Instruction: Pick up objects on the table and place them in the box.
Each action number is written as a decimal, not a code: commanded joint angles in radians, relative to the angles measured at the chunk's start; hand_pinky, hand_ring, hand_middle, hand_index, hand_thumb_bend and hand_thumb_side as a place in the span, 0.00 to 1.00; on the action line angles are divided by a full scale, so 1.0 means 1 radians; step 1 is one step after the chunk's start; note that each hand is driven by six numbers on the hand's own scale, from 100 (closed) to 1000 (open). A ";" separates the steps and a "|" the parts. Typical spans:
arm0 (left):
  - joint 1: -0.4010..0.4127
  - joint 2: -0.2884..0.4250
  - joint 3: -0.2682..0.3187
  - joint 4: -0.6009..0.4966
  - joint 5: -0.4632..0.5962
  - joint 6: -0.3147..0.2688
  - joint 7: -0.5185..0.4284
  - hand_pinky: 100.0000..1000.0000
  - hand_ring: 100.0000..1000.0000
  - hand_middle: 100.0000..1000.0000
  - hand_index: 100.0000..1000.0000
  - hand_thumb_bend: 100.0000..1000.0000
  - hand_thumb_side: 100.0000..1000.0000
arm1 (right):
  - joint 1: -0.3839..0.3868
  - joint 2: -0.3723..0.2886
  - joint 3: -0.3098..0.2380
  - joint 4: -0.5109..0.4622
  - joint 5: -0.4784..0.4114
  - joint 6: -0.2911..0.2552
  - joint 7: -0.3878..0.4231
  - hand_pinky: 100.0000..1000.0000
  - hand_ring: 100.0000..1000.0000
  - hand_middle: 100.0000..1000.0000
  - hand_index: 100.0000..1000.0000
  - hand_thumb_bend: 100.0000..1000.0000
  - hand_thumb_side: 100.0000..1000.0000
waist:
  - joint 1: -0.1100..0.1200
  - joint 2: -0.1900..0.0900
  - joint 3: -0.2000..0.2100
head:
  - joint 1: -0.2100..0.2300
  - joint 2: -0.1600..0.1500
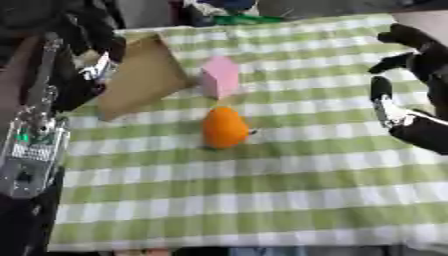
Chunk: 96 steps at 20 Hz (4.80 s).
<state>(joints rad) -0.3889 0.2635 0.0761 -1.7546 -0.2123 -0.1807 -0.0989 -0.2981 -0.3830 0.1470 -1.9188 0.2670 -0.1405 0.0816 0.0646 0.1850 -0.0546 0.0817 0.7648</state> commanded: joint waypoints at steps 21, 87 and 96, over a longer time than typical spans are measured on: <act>-0.289 0.237 -0.344 0.323 -0.136 -0.109 -0.316 0.50 0.51 0.51 0.76 0.38 0.43 | -0.007 -0.059 -0.074 -0.060 -0.012 0.022 -0.072 0.80 0.62 0.78 0.95 0.00 0.23 | 0.006 -0.031 -0.055 | 0.016 0.005; -0.330 0.234 0.018 0.790 -0.634 0.208 0.121 0.37 0.32 0.24 0.51 0.20 0.00 | 0.012 -0.049 -0.068 -0.050 -0.018 0.014 -0.056 0.80 0.61 0.77 0.96 0.00 0.28 | -0.003 -0.024 -0.040 | -0.010 0.005; -0.337 0.220 0.001 0.805 -0.649 0.188 0.121 0.54 0.57 0.54 0.79 0.52 0.18 | 0.010 -0.048 -0.067 -0.049 -0.020 0.012 -0.052 0.81 0.61 0.77 0.96 0.00 0.29 | -0.002 -0.026 -0.043 | -0.010 0.005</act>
<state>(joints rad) -0.7032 0.4621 0.0773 -0.9339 -0.8542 0.0125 0.0235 -0.2774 -0.4194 0.0815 -1.9548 0.2533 -0.1261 0.0280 0.0654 0.1736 -0.0974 0.0722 0.7649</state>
